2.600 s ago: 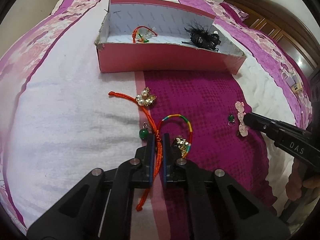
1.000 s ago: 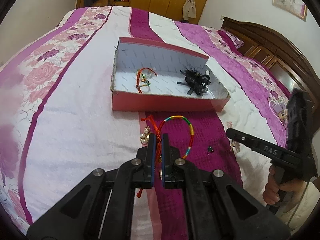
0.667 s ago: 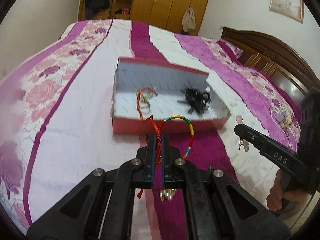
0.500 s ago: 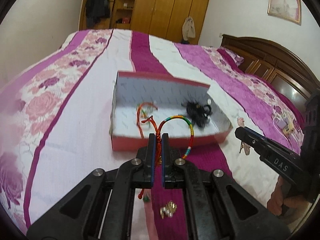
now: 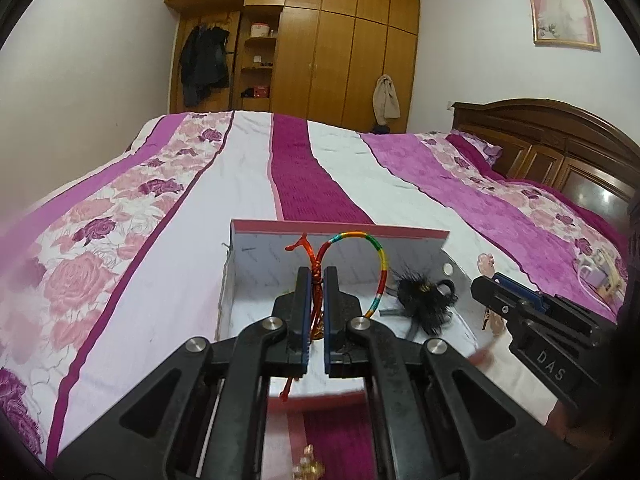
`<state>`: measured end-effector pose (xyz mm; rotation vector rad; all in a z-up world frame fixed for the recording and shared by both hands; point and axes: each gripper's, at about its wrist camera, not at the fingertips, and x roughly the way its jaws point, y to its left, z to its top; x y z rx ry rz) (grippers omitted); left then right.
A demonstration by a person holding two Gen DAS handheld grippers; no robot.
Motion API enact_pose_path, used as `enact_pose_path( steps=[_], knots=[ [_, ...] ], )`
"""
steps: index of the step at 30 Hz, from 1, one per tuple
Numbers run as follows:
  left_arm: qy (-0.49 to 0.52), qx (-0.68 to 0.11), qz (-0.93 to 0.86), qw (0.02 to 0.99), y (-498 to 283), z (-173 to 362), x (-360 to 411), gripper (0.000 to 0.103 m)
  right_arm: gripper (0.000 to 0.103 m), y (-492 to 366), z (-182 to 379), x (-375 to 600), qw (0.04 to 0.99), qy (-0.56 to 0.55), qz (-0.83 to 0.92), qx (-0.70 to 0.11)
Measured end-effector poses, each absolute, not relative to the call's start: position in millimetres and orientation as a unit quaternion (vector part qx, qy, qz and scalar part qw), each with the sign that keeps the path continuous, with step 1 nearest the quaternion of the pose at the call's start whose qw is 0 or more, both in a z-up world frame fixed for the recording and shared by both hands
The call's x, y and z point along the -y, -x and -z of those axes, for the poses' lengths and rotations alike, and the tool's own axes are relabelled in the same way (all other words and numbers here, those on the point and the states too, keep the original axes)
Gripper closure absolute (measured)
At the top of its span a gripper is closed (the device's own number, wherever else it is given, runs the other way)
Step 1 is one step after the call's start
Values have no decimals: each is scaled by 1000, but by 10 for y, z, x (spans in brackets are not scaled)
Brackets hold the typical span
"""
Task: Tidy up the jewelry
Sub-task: 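Carry both held items over the red box and lower them inside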
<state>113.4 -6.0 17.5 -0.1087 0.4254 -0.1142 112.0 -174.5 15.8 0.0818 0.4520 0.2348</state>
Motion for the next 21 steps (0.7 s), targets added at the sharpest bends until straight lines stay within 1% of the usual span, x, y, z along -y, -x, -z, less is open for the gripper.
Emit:
enact_pose_path(
  steps=[14, 21],
  knots=[
    [55, -229, 33, 971, -1606, 103, 94, 103, 82, -1630, 64, 1755, 967, -34, -96, -236],
    [58, -244, 33, 968, -1694, 154, 89, 103, 82, -1828, 206, 1802, 958, -47, -96, -267]
  ],
)
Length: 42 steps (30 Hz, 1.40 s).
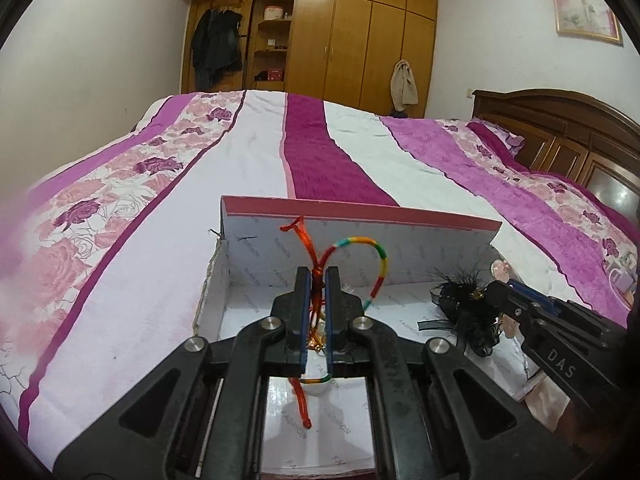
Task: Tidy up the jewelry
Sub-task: 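Carry both held items over the red box and lower them inside, then open both grippers to release and withdraw them toward the remaining jewelry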
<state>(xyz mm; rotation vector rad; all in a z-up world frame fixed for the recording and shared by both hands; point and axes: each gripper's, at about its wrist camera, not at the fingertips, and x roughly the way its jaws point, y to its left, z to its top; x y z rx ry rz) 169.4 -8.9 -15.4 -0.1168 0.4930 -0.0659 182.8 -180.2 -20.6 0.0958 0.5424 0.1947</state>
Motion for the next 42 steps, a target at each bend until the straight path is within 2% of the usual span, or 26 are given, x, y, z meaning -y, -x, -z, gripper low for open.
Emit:
enact_pose_path(
  steps=[4, 7, 9, 12, 28, 42],
  knots=[
    [56, -252, 30, 966, -1704, 151, 82, 95, 81, -1883, 239, 1835, 954, -59, -93, -280],
    [61, -251, 28, 966, -1687, 109, 57, 93, 80, -1875, 204, 1844, 954, -62, -94, -279],
    [65, -252, 29, 965, -1672, 82, 38, 92, 72, -1863, 167, 1862, 952, -70, -100, -280],
    [69, -257, 32, 963, -1626, 33, 13, 91, 69, -1808, 98, 1875, 951, -80, -107, -278],
    [71, -285, 49, 955, -1232, -155, -80, 89, 69, -1329, -190, 1968, 948, -89, -121, -282],
    [68, -344, 74, 934, -871, -66, -113, 89, 69, -875, -108, 2025, 936, -82, -125, -320]
  ],
)
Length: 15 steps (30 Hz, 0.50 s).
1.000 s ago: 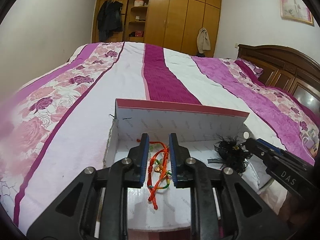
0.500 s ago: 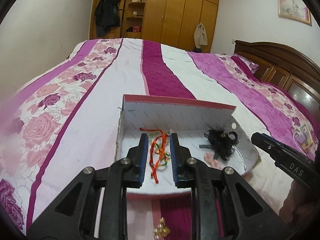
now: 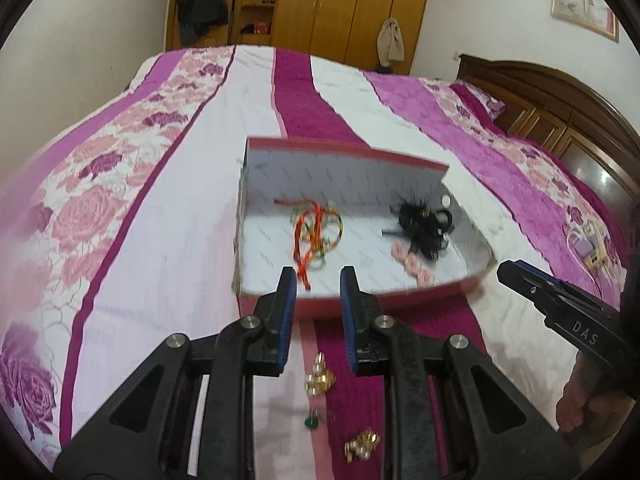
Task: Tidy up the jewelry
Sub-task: 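Open both grippers to release and withdraw them toward the remaining jewelry, then grasp the green pendant with the right gripper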
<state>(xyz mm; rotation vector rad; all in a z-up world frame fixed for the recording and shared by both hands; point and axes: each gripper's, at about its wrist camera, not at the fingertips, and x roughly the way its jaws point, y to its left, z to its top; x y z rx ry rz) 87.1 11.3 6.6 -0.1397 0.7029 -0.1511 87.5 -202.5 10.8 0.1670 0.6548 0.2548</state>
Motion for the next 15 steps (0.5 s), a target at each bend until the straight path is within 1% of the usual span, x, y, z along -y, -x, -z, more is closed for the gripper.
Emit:
enact_pose_path(
  steps=[15],
  knots=[
    [64, -419, 89, 901, -588, 266, -63, 89, 69, -507, 247, 1851, 907, -56, -150, -390]
  ],
)
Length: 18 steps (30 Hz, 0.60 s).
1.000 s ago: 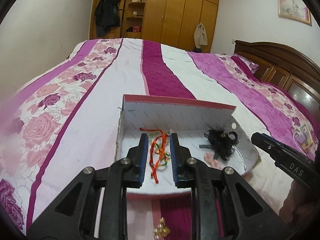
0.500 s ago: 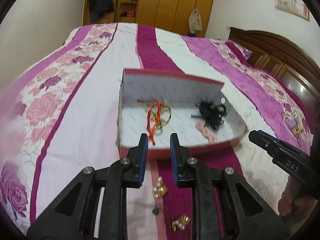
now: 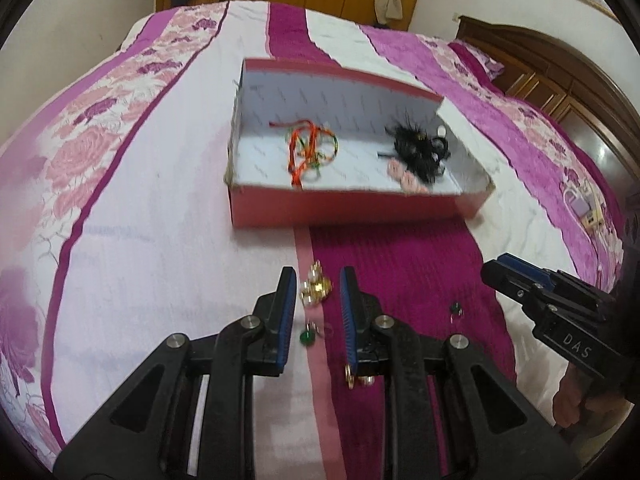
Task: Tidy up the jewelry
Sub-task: 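Grasp the green pendant with the right gripper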
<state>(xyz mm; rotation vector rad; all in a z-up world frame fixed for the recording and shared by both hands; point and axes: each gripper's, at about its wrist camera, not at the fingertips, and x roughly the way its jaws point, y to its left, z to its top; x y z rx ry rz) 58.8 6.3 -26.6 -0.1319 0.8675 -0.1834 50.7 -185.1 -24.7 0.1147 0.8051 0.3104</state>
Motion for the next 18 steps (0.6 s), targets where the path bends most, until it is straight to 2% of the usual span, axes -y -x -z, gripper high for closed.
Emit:
enact_pose_path(
  steps=[18],
  knots=[
    [47, -470, 87, 877, -524, 615, -51, 89, 68, -441, 610, 1664, 880, -24, -155, -448]
  ],
)
